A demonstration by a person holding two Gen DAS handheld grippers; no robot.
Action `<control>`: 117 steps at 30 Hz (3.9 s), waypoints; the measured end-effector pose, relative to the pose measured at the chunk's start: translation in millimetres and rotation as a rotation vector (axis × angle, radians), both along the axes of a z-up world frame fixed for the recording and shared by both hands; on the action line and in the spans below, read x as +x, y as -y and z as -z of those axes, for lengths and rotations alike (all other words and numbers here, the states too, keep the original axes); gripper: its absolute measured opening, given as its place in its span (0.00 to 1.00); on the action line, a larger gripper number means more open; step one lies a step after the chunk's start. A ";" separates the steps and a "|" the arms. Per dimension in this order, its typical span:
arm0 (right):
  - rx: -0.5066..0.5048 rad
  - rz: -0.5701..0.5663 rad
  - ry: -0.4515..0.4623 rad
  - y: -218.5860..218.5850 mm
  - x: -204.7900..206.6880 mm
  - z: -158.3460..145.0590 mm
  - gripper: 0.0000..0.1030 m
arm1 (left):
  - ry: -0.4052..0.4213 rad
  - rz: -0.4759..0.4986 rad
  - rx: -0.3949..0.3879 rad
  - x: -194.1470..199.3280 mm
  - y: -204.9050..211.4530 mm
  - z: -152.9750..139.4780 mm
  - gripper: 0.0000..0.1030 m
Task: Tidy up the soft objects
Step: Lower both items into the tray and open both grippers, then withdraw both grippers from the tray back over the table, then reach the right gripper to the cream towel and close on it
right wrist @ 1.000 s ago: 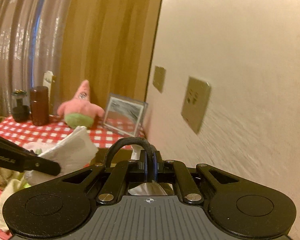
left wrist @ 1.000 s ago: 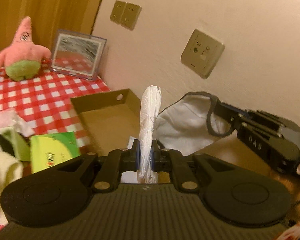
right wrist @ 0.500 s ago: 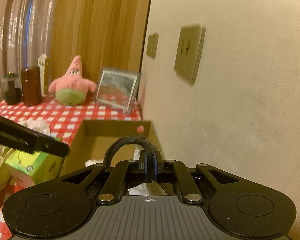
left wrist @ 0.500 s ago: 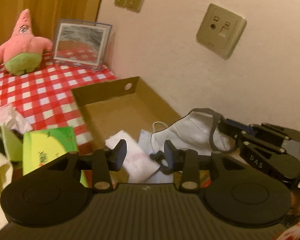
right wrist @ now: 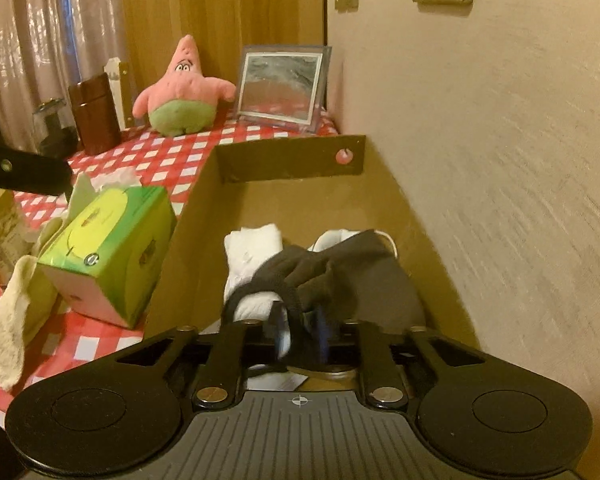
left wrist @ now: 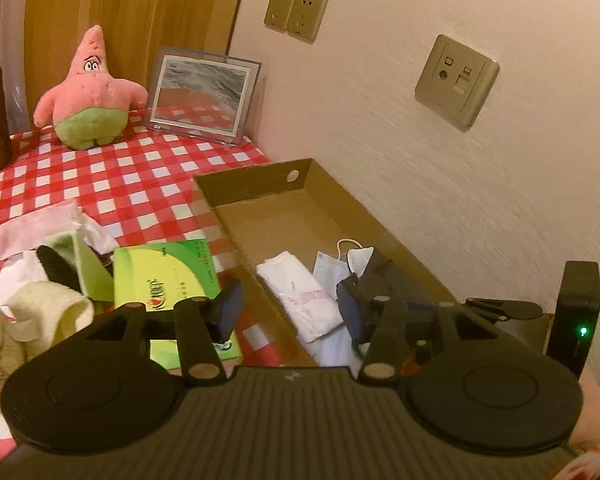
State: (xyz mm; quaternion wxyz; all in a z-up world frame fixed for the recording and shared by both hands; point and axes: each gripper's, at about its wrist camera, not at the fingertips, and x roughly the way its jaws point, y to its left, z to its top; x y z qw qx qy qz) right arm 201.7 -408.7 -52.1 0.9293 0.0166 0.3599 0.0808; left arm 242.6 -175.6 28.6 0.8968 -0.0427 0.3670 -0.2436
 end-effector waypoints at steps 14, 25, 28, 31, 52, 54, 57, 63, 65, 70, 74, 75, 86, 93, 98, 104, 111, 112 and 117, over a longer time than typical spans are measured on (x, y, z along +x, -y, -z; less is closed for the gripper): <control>0.041 0.025 0.017 -15.7 -48.3 -24.7 0.54 | 0.018 -0.063 -0.032 -45.5 -45.9 -19.2 0.50; 0.111 0.003 0.111 -55.7 -86.1 -82.9 0.55 | 0.020 -0.207 -0.042 -100.0 -111.7 -23.0 0.60; 0.140 -0.022 0.140 -70.6 -92.1 -98.6 0.58 | 0.024 -0.256 -0.038 -113.5 -131.0 -24.1 0.61; 0.175 -0.050 0.152 -87.8 -96.7 -109.0 0.61 | 0.030 -0.294 -0.024 -124.5 -146.6 -25.1 0.62; 0.168 -0.183 0.122 -152.3 -108.4 -95.8 0.64 | 0.009 -0.372 0.029 -152.7 -191.3 -12.2 0.65; 0.159 -0.196 0.122 -155.1 -107.9 -93.9 0.65 | 0.013 -0.374 0.035 -153.0 -192.5 -15.0 0.65; 0.159 -0.216 0.119 -159.2 -107.6 -91.6 0.65 | 0.018 -0.379 0.039 -151.6 -194.1 -19.1 0.67; 0.143 -0.257 0.118 -167.0 -104.6 -87.6 0.65 | 0.031 -0.374 0.058 -147.7 -197.7 -22.0 0.68; 0.131 -0.260 0.114 -169.3 -102.6 -87.2 0.65 | 0.036 -0.378 0.062 -145.9 -198.8 -22.0 0.68; 0.078 -0.293 0.116 -178.0 -99.5 -88.3 0.71 | 0.036 -0.366 0.068 -143.1 -203.5 -20.0 0.70; 0.050 -0.327 0.105 -188.6 -91.3 -80.4 0.75 | 0.031 -0.362 0.093 -135.3 -206.4 -12.7 0.74; 0.041 -0.339 0.101 -192.5 -88.3 -76.9 0.76 | 0.028 -0.358 0.098 -131.6 -206.9 -9.7 0.74; -0.002 -0.432 0.022 -233.6 -38.7 -20.6 0.78 | -0.035 -0.325 0.143 -82.9 -211.8 31.9 0.74; -0.008 -0.449 -0.035 -254.0 -11.5 19.1 0.78 | -0.069 -0.308 0.141 -65.8 -214.2 62.9 0.74; 0.003 -0.465 -0.065 -262.3 1.9 35.6 0.78 | -0.092 -0.320 0.115 -60.9 -222.5 76.6 0.74; 0.019 -0.460 -0.084 -273.3 15.9 47.2 0.77 | -0.107 -0.349 0.109 -55.8 -230.1 85.7 0.74; 0.022 -0.430 -0.121 -274.0 23.3 53.8 0.19 | -0.133 -0.362 0.043 -52.9 -238.3 94.2 0.74; 0.018 -0.427 -0.117 -273.9 21.6 51.8 0.16 | -0.135 -0.365 0.040 -53.2 -238.7 94.7 0.74; 0.017 -0.420 -0.107 -264.5 2.5 35.3 0.10 | -0.122 -0.367 0.041 -57.3 -238.0 92.1 0.74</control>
